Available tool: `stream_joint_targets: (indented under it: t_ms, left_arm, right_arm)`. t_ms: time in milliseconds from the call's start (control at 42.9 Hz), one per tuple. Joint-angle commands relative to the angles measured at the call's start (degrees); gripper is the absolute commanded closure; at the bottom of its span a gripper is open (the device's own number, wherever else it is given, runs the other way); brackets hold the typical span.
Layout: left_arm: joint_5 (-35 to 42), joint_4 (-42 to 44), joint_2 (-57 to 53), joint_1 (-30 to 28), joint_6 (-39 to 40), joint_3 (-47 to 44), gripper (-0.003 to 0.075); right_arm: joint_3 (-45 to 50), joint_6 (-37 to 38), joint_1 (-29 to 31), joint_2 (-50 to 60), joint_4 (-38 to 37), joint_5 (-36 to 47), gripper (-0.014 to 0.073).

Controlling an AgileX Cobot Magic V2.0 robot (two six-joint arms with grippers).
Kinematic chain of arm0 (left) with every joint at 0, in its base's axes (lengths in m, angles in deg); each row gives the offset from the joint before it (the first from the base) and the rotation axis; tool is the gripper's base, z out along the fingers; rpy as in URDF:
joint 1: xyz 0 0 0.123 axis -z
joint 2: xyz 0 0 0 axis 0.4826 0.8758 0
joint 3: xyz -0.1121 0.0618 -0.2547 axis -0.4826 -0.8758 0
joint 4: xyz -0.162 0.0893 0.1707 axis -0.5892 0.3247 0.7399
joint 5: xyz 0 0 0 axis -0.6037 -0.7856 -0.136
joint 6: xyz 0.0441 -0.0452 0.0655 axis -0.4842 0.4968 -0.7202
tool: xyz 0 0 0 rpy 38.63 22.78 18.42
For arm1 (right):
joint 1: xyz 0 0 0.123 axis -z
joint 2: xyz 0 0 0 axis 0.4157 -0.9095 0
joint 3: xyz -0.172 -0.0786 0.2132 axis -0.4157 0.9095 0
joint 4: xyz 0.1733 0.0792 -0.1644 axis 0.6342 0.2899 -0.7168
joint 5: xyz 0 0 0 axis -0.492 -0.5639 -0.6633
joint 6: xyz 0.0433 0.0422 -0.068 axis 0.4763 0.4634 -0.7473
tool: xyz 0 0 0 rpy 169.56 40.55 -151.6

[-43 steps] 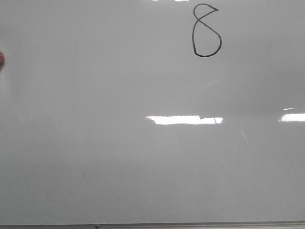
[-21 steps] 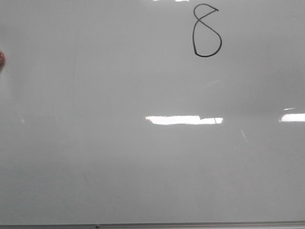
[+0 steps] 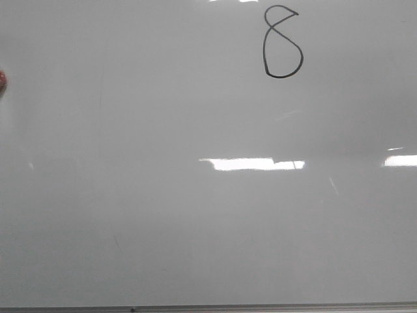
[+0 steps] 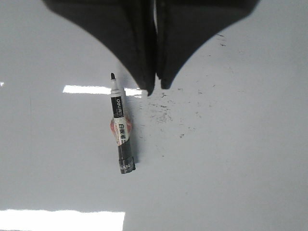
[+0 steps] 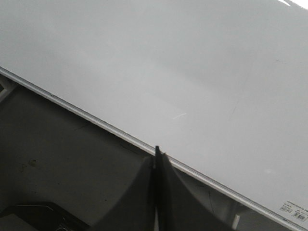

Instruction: Write number 8 on whiteboard

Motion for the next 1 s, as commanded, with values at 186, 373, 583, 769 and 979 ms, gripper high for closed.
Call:
stream_joint_targets:
  t_ms: [186, 373, 583, 769, 979]
  left_arm:
    - [4.76, -0.08, -0.88, -0.14, 0.03, -0.70, 0.0741]
    - [4.76, -0.08, -0.88, -0.14, 0.03, -0.70, 0.0741]
    - [4.76, -0.08, -0.76, -0.14, 0.03, -0.70, 0.0741]
    - [4.76, -0.08, -0.76, -0.14, 0.03, -0.70, 0.0741]
    - [4.76, -0.08, -0.76, -0.14, 0.03, -0.70, 0.0741]
  right_arm:
    - [-1.25, 0.05, 0.38, -0.27, -0.33, 3.49, 0.0662]
    - [0.25, 0.00, 2.22, 1.97, -0.61, 4.32, 0.0662]
    - [11.48, 0.00, 13.23, 11.69, -0.89, 20.98, 0.0662]
    - [24.25, 0.00, 21.73, 19.83, -0.89, 36.65, 0.0662]
    - [37.42, 0.00, 26.60, 26.68, -0.83, 47.91, 0.0662]
